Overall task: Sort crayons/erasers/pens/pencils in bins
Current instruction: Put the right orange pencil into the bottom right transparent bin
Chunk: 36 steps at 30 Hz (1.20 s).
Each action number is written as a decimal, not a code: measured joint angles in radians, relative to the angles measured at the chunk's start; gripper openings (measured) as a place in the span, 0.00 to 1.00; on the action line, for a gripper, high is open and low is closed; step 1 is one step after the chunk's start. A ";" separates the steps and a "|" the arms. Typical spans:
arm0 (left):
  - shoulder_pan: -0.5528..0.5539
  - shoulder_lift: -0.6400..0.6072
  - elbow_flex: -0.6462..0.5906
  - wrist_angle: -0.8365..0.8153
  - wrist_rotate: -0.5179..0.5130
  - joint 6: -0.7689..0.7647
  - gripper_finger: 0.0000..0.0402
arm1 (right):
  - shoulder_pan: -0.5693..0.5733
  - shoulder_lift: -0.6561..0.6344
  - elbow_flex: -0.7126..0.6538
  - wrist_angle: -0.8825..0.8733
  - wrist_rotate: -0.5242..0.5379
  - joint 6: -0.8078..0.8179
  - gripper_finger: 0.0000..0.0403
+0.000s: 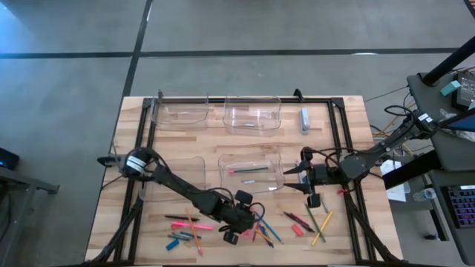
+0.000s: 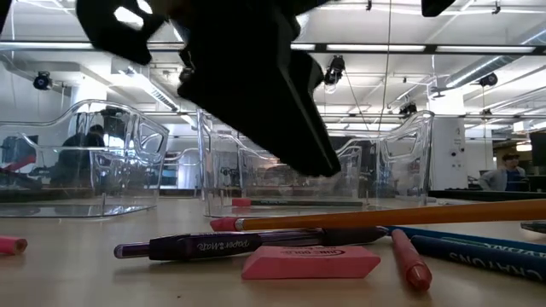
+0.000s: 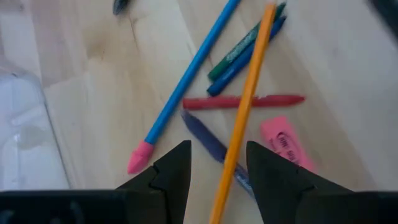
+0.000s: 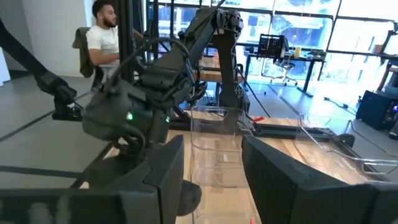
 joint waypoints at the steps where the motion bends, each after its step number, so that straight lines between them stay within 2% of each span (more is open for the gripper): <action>1: 0.000 0.002 -0.007 -0.012 0.000 0.001 0.34 | 0.000 0.000 0.000 -0.003 0.000 0.000 0.38; 14: 0.006 -0.001 -0.063 -0.033 -0.010 0.000 0.34 | 0.000 0.000 0.000 -0.012 0.000 0.001 0.38; 24: 0.006 -0.004 -0.045 -0.046 -0.012 -0.004 0.34 | 0.000 0.000 0.000 -0.013 0.000 0.001 0.38; 33: -0.006 -0.060 -0.033 -0.065 -0.036 0.049 0.34 | 0.000 0.000 0.000 -0.020 0.000 0.001 0.38; 36: -0.030 -0.062 -0.019 -0.096 -0.055 0.119 0.34 | 0.000 0.000 0.000 -0.021 0.000 0.001 0.38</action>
